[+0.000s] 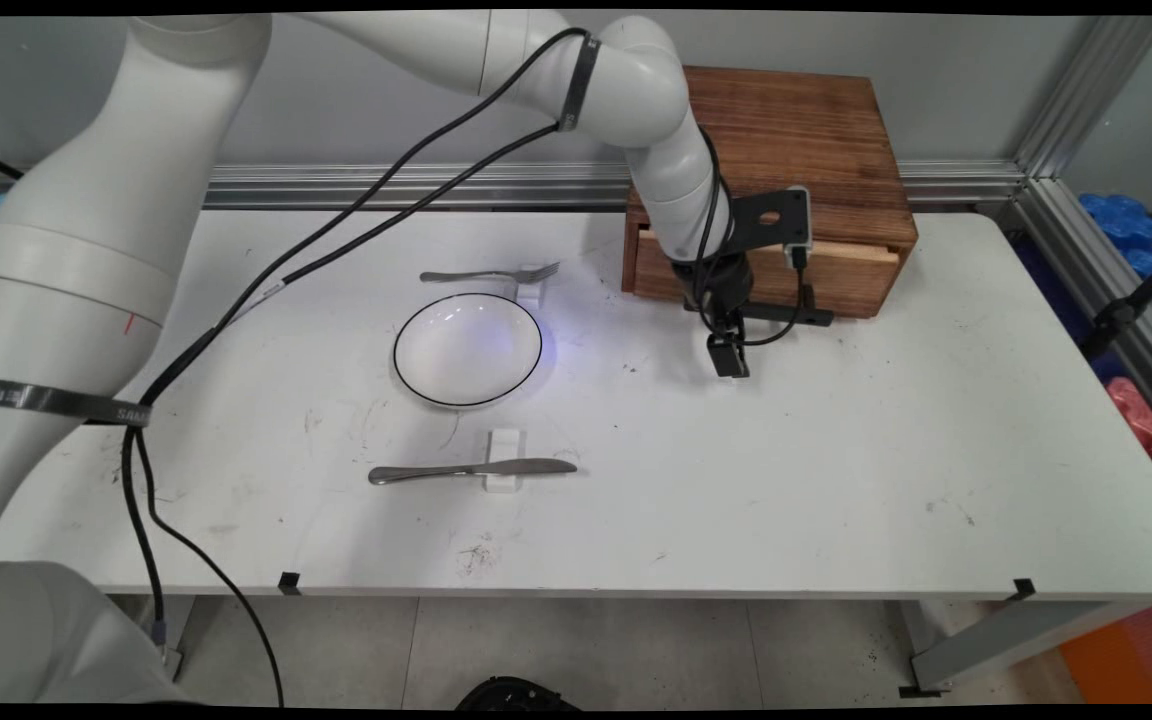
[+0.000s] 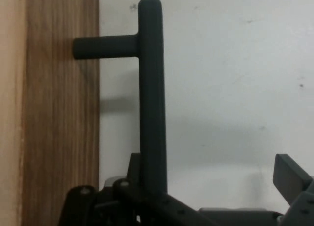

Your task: Open the drawer

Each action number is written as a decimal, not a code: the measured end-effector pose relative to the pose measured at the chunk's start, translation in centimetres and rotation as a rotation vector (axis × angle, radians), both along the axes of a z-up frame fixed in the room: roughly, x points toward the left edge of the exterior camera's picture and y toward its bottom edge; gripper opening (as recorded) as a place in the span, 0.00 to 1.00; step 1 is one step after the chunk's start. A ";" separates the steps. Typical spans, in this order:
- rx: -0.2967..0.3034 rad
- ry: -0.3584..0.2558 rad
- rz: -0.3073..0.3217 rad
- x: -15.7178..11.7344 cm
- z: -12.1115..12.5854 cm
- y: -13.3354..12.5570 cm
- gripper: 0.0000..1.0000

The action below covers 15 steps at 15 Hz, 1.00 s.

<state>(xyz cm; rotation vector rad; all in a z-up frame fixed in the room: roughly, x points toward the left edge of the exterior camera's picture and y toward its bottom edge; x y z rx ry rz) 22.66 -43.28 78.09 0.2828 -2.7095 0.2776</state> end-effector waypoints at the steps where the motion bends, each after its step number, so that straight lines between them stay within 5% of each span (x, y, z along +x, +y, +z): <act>1: 0.004 0.000 -0.001 0.0 0.0 0.2 1.00; 15: 0.057 0.013 -0.029 -0.4 1.2 4.9 1.00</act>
